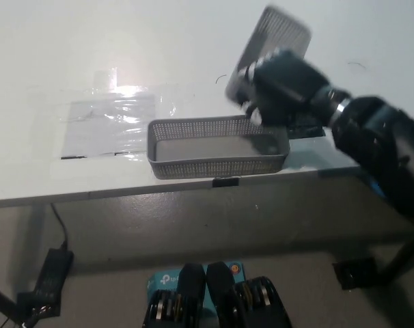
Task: The robot uses its right hand to pick up the grey box kept on the middle on the desk and place it on top of another box next to it in a right angle
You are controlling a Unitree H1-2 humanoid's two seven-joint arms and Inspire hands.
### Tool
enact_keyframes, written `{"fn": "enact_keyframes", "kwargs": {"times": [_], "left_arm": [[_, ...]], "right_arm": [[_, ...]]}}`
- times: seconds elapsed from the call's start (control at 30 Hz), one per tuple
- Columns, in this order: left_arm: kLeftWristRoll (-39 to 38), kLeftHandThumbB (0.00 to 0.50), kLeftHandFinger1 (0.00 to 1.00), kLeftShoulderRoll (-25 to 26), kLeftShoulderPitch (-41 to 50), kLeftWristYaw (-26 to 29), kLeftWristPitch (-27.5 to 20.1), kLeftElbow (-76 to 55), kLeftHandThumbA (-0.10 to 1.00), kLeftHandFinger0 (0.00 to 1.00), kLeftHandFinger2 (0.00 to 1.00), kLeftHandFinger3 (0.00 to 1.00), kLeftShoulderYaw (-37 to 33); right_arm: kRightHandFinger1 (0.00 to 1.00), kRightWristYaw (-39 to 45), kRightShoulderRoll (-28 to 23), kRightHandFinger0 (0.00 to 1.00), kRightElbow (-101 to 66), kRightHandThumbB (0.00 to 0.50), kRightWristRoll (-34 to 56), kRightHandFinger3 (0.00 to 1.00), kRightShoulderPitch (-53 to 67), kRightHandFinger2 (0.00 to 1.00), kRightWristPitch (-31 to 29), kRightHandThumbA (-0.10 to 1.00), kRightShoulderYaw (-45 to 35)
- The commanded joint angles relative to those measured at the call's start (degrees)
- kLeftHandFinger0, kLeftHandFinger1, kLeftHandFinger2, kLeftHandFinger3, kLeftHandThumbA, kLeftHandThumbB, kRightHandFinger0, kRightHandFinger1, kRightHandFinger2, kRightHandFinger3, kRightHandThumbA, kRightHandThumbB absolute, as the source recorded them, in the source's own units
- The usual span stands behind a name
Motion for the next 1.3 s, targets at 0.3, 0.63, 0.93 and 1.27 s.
{"fn": "enact_keyframes", "kwargs": {"times": [0.3,0.63,0.93,1.27], "left_arm": [[-0.2,0.274,0.00,5.0,-3.0,-3.1,0.4,-0.8,1.00,0.02,0.00,0.03,-0.2],[-0.1,0.321,0.00,5.8,-4.0,-4.1,1.0,-1.5,1.00,0.02,0.02,0.08,-0.8],[0.0,0.340,0.00,5.6,-3.9,-4.4,0.8,-1.5,1.00,0.00,0.00,0.06,-0.6],[0.7,0.238,0.00,5.5,-2.5,-4.0,-0.1,-1.4,0.96,0.02,0.00,0.03,-1.2]], "right_arm": [[0.06,20.0,0.2,0.00,-13.0,0.229,15.6,0.18,0.7,0.33,1.2,-0.10,-0.5],[0.07,21.9,1.3,0.00,-12.0,0.245,14.9,0.24,2.0,0.35,-2.0,-0.10,0.0],[0.04,16.0,0.3,0.00,-8.7,0.228,7.2,0.27,0.7,0.34,-5.4,-0.10,3.5],[0.00,2.6,-2.0,0.00,-6.7,0.256,-2.3,0.20,0.4,0.30,-5.4,-0.10,11.1]]}}
